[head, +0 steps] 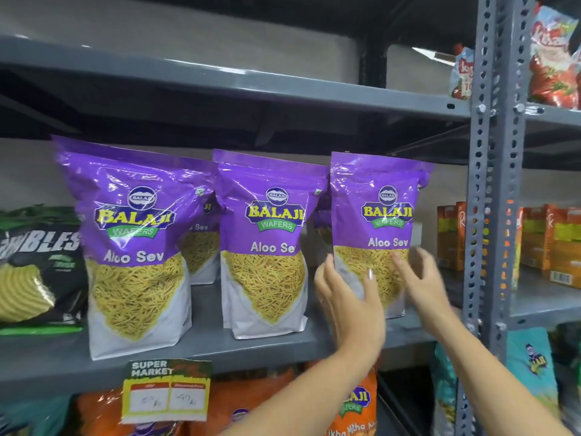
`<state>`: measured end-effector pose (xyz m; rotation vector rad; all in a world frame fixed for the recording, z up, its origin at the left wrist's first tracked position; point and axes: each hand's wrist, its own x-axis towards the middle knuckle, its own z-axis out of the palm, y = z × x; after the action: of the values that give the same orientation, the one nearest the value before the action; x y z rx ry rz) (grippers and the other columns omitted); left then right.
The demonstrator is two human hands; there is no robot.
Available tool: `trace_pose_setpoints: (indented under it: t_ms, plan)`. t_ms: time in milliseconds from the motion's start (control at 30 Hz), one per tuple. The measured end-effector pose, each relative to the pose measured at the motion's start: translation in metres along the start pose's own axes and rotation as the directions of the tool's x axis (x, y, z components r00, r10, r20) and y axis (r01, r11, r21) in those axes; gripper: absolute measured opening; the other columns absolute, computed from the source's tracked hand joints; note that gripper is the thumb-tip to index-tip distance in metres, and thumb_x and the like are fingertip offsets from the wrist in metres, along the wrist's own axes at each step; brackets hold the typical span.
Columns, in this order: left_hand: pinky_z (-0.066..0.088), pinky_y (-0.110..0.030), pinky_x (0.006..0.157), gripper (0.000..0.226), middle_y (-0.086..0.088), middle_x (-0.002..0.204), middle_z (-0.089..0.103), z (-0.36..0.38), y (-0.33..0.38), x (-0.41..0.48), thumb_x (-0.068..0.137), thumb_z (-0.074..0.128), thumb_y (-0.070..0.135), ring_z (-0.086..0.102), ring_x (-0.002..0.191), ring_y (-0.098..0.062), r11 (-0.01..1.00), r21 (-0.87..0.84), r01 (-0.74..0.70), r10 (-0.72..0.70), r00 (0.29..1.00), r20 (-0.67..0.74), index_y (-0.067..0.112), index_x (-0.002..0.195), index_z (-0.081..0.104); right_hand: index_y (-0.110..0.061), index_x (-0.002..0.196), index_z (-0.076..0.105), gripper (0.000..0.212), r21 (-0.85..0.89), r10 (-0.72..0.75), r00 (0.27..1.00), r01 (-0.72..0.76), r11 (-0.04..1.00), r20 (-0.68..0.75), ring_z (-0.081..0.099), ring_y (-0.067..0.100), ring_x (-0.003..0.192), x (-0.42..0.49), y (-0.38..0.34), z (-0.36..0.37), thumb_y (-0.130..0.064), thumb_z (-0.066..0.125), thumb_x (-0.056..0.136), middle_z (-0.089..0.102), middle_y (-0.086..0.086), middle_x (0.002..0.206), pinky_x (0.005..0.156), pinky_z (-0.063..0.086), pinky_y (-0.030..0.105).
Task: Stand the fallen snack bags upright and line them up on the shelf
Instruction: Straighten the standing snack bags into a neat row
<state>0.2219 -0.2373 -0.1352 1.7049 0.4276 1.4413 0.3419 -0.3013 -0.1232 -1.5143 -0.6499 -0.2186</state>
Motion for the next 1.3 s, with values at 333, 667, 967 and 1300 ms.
trace_pose_setpoints:
  t_ms: [333, 667, 967, 1300]
  plan:
    - [0.025, -0.042, 0.115, 0.121, -0.010, 0.152, 0.029, -0.151, -0.025, 0.037, 0.054, 0.081, 0.059, 0.026, 0.143, -0.026, 0.922, 0.387, -0.025, 0.080, 0.989, -0.124, 0.011, 0.149, 0.023, -0.025, 0.082, 0.071, 0.022, 0.155, -0.217, 0.957, 0.189, 0.970, 0.191, 0.070, 0.007, 0.078, -0.035, -0.092, 0.095, -0.045, 0.062, 0.084, 0.075, -0.002, 0.082, 0.081, 0.058, 0.033]
    - [0.040, -0.041, 0.106, 0.140, -0.006, 0.157, 0.022, -0.153, -0.038, 0.055, 0.049, 0.089, 0.048, 0.039, 0.139, -0.027, 0.890, 0.453, 0.044, -0.094, 0.992, 0.088, 0.020, 0.154, 0.000, -0.012, 0.107, 0.058, 0.020, 0.524, 0.101, 0.958, -0.234, 0.819, 0.270, 0.068, 0.026, 0.076, 0.004, -0.128, 0.137, -0.025, 0.065, 0.093, 0.073, 0.014, 0.098, 0.068, 0.055, 0.038]
    - [0.036, -0.037, 0.108, 0.135, -0.008, 0.154, 0.025, -0.157, -0.042, 0.054, 0.054, 0.091, 0.037, 0.036, 0.141, -0.026, 0.917, 0.398, 0.018, -0.067, 0.992, 0.110, 0.021, 0.154, 0.002, 0.002, 0.120, 0.057, 0.033, 0.572, 0.128, 0.977, -0.203, 0.795, 0.169, 0.068, 0.024, 0.070, 0.003, -0.138, 0.141, -0.007, 0.068, 0.089, 0.071, 0.016, 0.093, 0.070, 0.059, 0.040]
    - [0.025, -0.022, 0.118, 0.088, 0.015, 0.154, 0.034, -0.202, -0.020, 0.005, 0.075, 0.077, 0.041, 0.028, 0.143, 0.002, 0.932, 0.293, -0.214, 0.213, 0.976, 0.036, 0.028, 0.148, 0.030, -0.011, 0.135, 0.054, 0.047, 0.274, -0.194, 0.957, 0.249, 0.929, -0.214, 0.048, 0.005, 0.116, -0.094, -0.121, 0.157, -0.017, 0.065, 0.090, 0.048, -0.005, 0.127, 0.104, 0.035, 0.016]
